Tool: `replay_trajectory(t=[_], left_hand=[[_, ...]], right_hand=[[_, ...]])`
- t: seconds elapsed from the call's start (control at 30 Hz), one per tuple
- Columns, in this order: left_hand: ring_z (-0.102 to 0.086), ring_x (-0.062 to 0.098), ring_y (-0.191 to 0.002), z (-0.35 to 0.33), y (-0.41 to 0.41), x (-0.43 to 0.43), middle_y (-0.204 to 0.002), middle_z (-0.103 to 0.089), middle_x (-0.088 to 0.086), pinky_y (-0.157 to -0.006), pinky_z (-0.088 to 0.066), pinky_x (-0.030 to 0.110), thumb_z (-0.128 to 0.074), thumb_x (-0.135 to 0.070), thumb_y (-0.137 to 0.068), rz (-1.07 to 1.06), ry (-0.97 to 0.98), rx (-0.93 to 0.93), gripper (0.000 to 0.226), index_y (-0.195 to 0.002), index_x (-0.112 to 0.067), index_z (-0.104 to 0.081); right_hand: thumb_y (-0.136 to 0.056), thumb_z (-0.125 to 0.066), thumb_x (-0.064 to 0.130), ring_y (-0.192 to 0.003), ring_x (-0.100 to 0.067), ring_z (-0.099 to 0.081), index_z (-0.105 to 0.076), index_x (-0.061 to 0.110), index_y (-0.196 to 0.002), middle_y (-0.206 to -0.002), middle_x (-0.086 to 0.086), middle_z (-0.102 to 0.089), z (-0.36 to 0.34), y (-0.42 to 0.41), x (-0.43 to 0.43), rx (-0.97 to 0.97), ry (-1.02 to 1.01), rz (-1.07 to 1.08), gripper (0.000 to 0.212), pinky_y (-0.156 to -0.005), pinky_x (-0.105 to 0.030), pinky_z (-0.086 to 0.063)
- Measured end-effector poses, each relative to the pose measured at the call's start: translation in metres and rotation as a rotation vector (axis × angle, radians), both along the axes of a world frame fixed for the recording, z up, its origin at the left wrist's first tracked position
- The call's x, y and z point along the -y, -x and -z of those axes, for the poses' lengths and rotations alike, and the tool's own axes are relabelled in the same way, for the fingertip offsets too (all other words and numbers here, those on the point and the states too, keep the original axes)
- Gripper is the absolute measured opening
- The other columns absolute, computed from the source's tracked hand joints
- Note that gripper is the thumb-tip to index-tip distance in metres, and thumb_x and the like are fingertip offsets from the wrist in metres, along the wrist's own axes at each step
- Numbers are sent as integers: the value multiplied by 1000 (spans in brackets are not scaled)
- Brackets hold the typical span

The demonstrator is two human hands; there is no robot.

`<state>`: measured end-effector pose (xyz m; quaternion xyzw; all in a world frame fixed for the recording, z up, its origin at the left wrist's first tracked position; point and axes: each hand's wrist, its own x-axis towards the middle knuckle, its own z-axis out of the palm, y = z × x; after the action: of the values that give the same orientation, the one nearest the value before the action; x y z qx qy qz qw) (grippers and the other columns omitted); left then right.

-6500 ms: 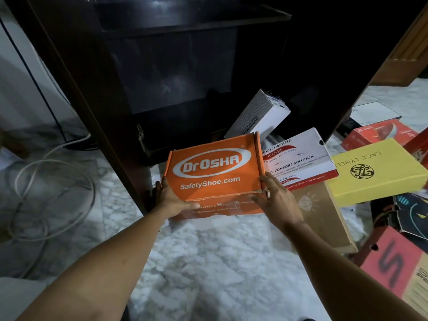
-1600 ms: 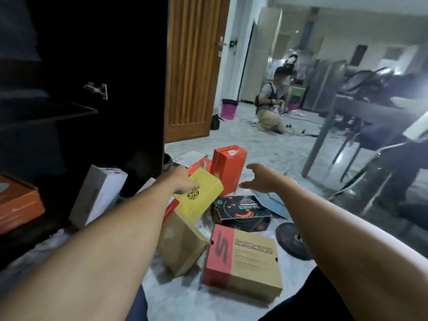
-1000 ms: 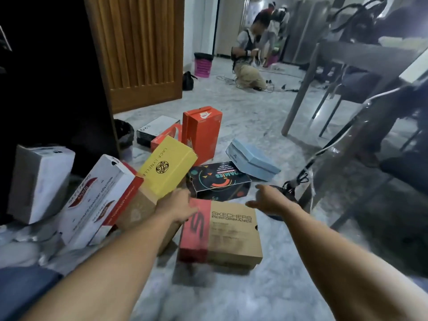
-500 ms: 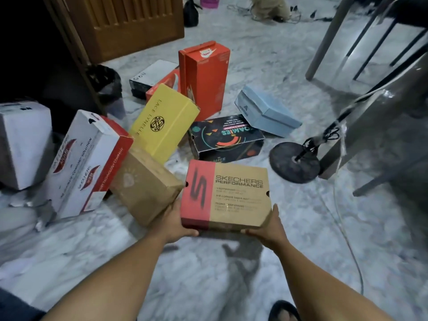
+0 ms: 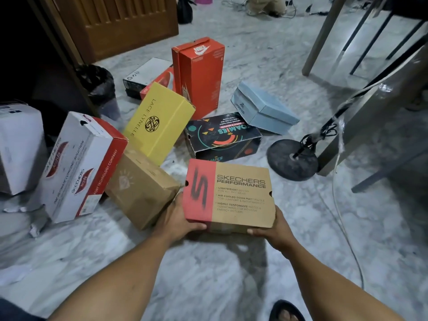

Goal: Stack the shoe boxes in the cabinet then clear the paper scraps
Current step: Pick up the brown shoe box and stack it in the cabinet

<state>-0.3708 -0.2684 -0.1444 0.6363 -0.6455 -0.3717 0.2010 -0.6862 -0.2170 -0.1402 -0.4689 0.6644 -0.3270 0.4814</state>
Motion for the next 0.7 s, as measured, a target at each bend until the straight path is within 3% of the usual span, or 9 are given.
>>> replay_trajectory(t=[0.13, 0.27, 0.33, 0.43, 0.5, 0.57, 0.7], left_hand=[[-49, 14, -126, -34, 11, -9, -137, -50, -7, -99, -48, 36, -89, -70, -36, 14, 114, -52, 130, -145, -32, -29], [-47, 19, -127, -82, 17, -14, -135, -51, -2, -97, -43, 32, -90, -67, -43, -4, 233, -37, 129, -151, -33, -27], [-48, 23, -127, -110, 9, -14, -135, -51, 3, -99, -43, 33, -89, -68, -44, -30, 267, -21, 133, -154, -31, -25], [-48, 23, -127, -158, -23, -22, -139, -50, 3, -103, -47, 41, -80, -84, -32, -96, 311, -52, 146, -156, -35, -18], [-47, 23, -130, -181, -50, -26, -144, -47, 2, -105, -46, 46, -75, -89, -27, -130, 328, -110, 151, -155, -35, -17], [-49, 20, -129, -208, -87, -40, -143, -49, -2, -105, -47, 46, -80, -85, -28, -185, 372, -128, 148, -154, -35, -20], [-54, 12, -120, -256, -166, -71, -134, -54, -11, -99, -50, 39, -85, -78, -37, -316, 501, -52, 133, -150, -39, -28]], right_hand=[[-58, -94, 3, -112, -21, -65, -51, 17, -131, -122, -3, -68, -50, 9, -12, 19, -3, -10, 86, -77, -29, -59], [-68, -81, -14, -92, -9, -59, -50, 19, -115, -112, -3, -64, -120, 3, -19, 53, 49, -8, 65, -56, -9, -49], [-69, -79, -17, -89, -7, -56, -45, 18, -119, -111, -2, -60, -148, -3, -15, 37, 80, -6, 70, -54, -8, -47], [-64, -87, -8, -100, -13, -56, -40, 16, -132, -118, -1, -58, -193, -28, -8, 9, 172, -41, 86, -58, -12, -48], [-60, -90, -4, -113, -20, -56, -40, 17, -136, -125, -4, -58, -215, -49, 4, 3, 213, -96, 94, -70, -22, -52], [-59, -92, 0, -116, -19, -55, -40, 20, -132, -122, 1, -58, -241, -83, 13, -10, 272, -161, 92, -88, -36, -54], [-61, -93, 9, -119, -16, -50, -35, 19, -138, -124, 5, -53, -280, -162, 34, -8, 377, -286, 97, -99, -38, -50]])
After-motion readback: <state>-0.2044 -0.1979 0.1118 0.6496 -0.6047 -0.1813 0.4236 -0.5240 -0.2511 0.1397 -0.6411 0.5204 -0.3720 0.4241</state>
